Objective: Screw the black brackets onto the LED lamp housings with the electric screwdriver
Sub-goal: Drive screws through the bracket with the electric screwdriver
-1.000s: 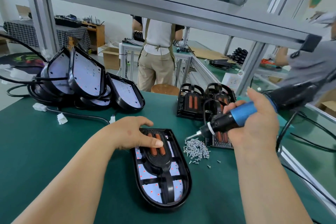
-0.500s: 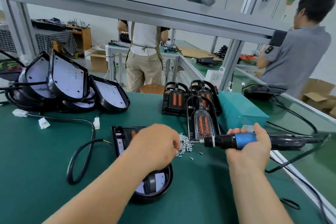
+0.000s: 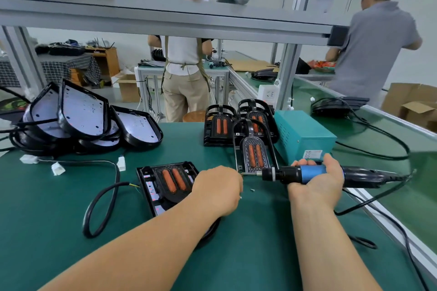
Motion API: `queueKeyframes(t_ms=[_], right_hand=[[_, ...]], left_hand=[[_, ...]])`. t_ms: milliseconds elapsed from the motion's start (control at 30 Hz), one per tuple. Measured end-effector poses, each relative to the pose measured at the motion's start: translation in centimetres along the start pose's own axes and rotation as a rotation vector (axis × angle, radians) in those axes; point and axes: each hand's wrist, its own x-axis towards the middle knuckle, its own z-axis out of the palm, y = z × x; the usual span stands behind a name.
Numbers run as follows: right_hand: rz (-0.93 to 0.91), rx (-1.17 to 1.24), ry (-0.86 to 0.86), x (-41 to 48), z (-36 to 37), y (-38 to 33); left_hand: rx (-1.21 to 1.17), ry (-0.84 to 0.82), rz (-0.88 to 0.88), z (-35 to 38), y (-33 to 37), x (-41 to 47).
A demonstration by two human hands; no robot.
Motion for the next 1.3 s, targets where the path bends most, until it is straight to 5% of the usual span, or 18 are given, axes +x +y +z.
queueKeyframes(t_ms=[400, 833, 1300], right_hand=[[0.024, 0.028, 0.011, 0.5, -0.1, -0.2], [0.076, 0.064, -0.031, 0.9, 0.0, -0.7], [0.132, 0.148, -0.037, 0.6, 0.2, -1.3]], left_hand=[[0.008, -0.078, -0.031, 0.2, 0.3, 0.6], [-0.311, 0.127, -0.022, -0.2, -0.7, 0.8], [-0.348, 0.103, 0.052, -0.1, -0.8, 1.1]])
